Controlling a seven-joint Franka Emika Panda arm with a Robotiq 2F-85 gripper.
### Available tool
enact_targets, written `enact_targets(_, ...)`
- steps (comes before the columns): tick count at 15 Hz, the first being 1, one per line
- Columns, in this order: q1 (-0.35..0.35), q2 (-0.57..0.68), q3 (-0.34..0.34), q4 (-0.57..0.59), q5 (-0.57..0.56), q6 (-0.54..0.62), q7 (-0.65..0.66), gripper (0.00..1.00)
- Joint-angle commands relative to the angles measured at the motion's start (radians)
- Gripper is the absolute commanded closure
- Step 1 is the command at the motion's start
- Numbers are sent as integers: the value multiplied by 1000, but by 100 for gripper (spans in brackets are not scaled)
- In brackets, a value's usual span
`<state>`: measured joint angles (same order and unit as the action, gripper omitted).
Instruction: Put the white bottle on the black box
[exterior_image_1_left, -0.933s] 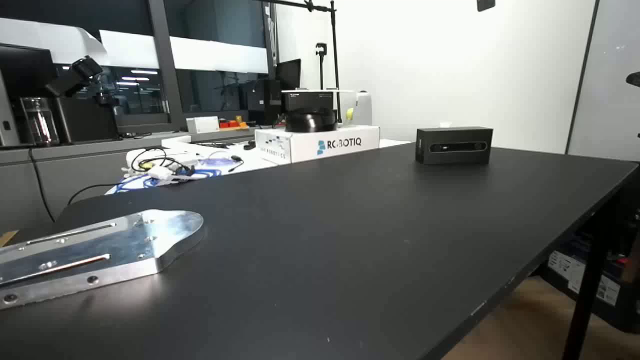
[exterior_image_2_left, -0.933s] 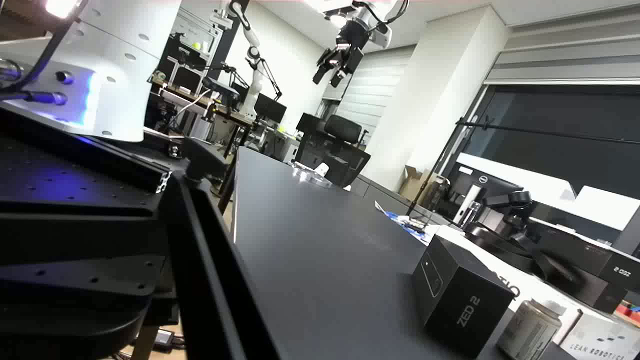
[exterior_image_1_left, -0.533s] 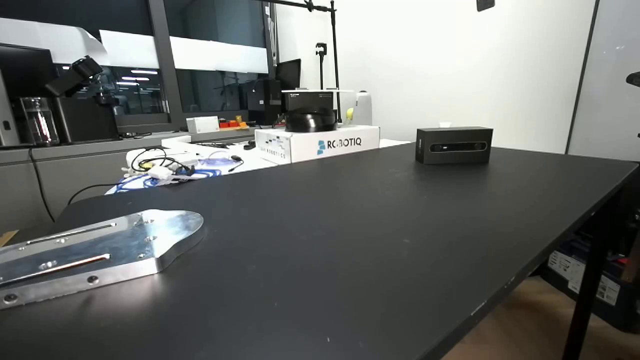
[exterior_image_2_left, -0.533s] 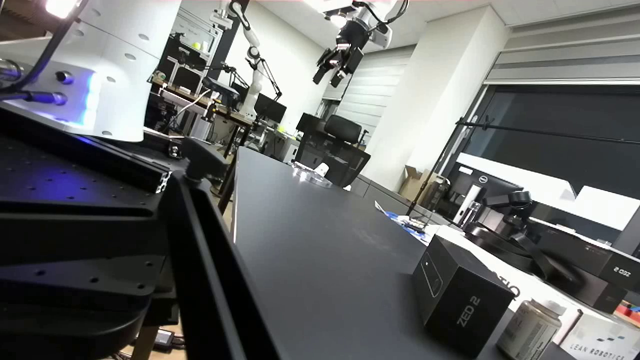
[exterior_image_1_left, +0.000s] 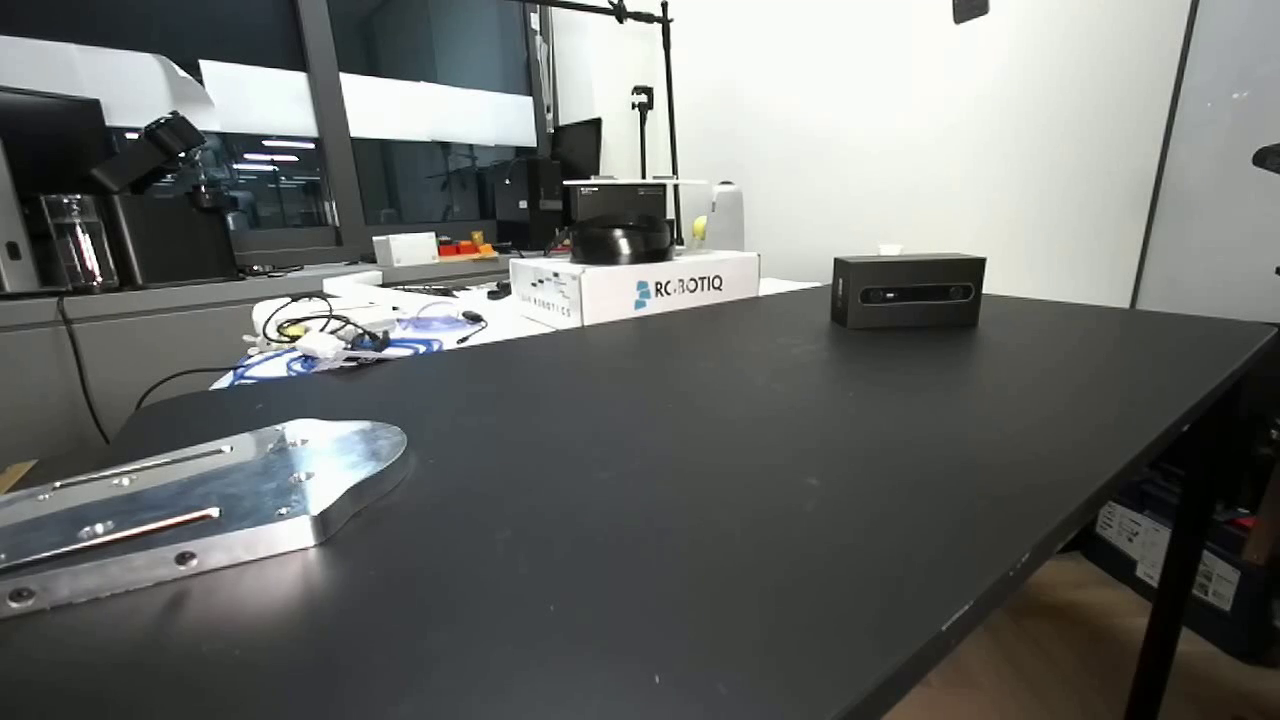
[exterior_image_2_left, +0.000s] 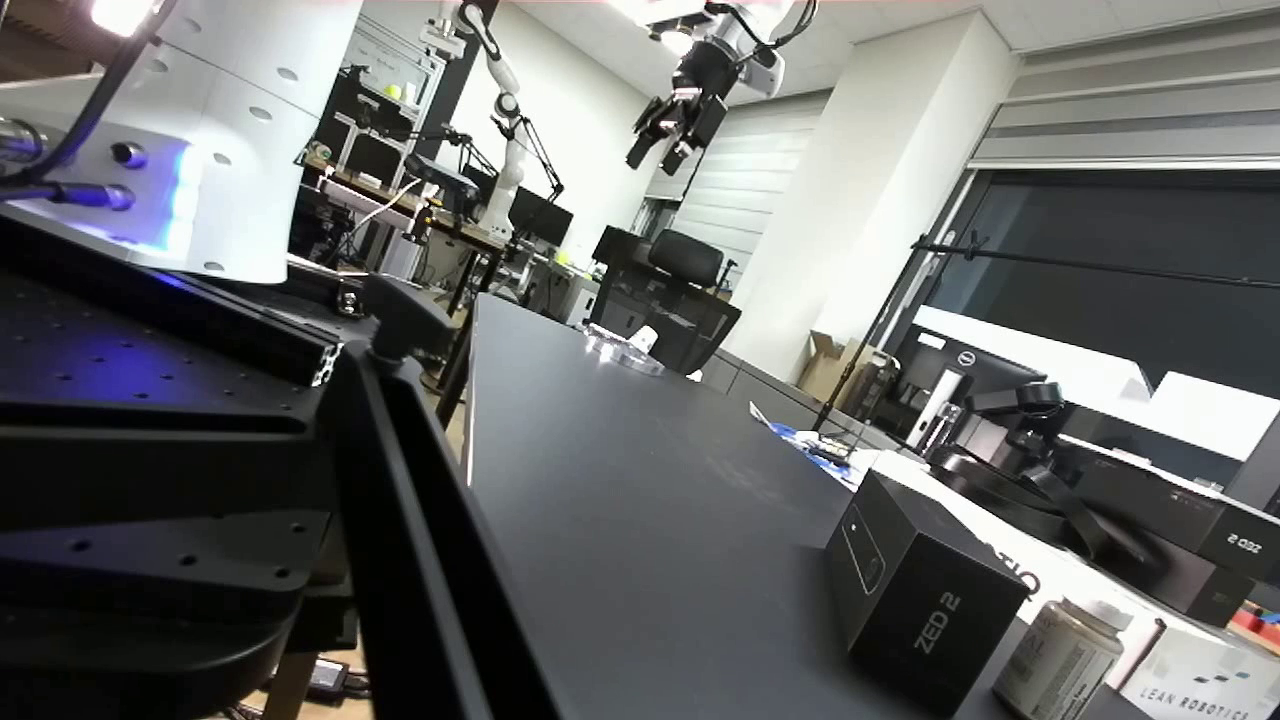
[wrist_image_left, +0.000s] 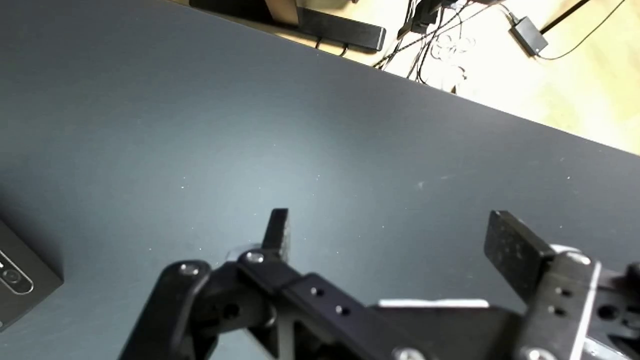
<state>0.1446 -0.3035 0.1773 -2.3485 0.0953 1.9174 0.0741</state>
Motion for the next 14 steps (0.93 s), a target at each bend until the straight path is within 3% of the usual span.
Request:
enact_targets(1, -27, 50, -19, 46, -36, 40, 28, 0)
enact_targets(8, -165, 300, -147, 257, -136, 183, 39, 0)
enact_targets(14, -283, 537, -290, 505, -59, 281, -1, 0)
